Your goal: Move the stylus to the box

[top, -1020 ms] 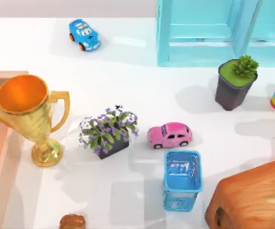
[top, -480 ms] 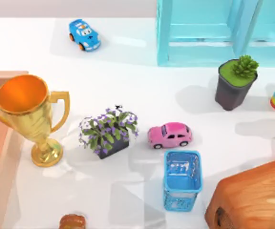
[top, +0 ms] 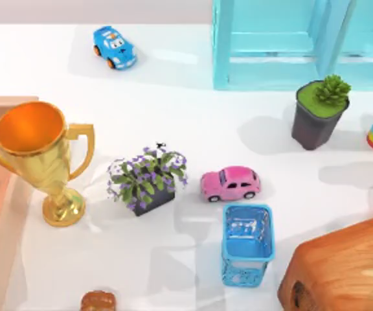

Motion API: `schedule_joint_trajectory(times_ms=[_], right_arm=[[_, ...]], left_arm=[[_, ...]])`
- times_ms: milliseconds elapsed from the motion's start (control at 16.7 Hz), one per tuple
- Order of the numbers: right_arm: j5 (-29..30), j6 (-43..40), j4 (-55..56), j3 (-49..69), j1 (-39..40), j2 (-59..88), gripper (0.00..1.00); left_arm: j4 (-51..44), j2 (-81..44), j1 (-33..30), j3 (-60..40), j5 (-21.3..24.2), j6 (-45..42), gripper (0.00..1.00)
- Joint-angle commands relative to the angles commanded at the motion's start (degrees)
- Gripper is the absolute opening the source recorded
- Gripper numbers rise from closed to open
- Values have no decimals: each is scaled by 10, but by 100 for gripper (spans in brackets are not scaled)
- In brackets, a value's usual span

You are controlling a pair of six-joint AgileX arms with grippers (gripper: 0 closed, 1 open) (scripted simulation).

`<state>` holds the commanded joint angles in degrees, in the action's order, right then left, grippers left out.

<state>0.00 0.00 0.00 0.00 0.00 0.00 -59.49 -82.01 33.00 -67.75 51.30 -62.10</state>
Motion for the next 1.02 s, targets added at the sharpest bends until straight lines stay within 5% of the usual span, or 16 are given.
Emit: schedule_joint_trajectory(times_ms=[240, 540, 1020], right_arm=[[0, 0, 0, 0, 0, 0, 100], [0, 0, 0, 0, 0, 0, 100], [0, 0, 0, 0, 0, 0, 100]], left_arm=[[98, -1, -22, 57, -5, 33, 0], [113, -1, -30, 71, -7, 44, 0], [113, -1, -30, 71, -7, 44, 60]])
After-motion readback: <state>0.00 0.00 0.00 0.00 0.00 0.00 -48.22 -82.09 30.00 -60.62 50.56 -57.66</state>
